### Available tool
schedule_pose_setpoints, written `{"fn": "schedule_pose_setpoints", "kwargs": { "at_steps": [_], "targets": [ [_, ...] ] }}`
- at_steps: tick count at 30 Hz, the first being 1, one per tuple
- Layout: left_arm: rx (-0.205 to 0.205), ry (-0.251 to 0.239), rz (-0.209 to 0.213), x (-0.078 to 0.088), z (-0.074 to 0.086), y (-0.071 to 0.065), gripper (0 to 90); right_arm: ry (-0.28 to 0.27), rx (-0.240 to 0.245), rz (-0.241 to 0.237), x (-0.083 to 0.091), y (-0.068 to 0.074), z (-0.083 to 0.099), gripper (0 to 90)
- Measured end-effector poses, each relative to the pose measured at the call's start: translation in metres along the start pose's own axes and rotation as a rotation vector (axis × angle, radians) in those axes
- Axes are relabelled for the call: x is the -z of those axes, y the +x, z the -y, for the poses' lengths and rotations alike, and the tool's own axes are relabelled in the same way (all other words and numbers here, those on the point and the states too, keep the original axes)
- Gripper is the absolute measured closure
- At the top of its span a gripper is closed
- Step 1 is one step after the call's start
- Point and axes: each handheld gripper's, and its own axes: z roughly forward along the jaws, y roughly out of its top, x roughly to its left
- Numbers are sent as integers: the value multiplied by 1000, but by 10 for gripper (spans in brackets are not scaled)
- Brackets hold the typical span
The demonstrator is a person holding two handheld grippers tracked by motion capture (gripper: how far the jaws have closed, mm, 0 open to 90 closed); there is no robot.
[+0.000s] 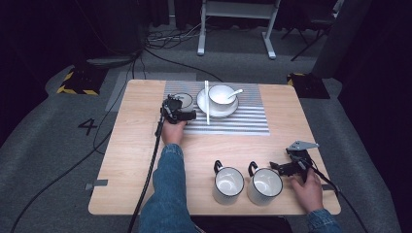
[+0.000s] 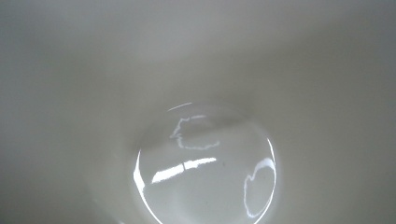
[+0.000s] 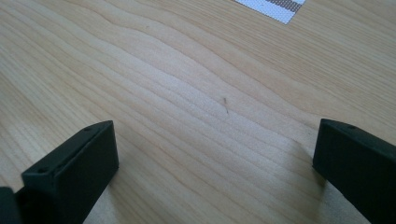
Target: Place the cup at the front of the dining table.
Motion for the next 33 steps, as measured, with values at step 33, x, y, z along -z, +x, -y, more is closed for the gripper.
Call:
{"fn": "schedule_pose_setpoints", "kwargs": {
  "at_steps": [33],
  "targets": [
    [-41, -62, -73, 56, 3, -22, 58, 0, -1, -1, 0, 0, 0, 1]
  ]
}}
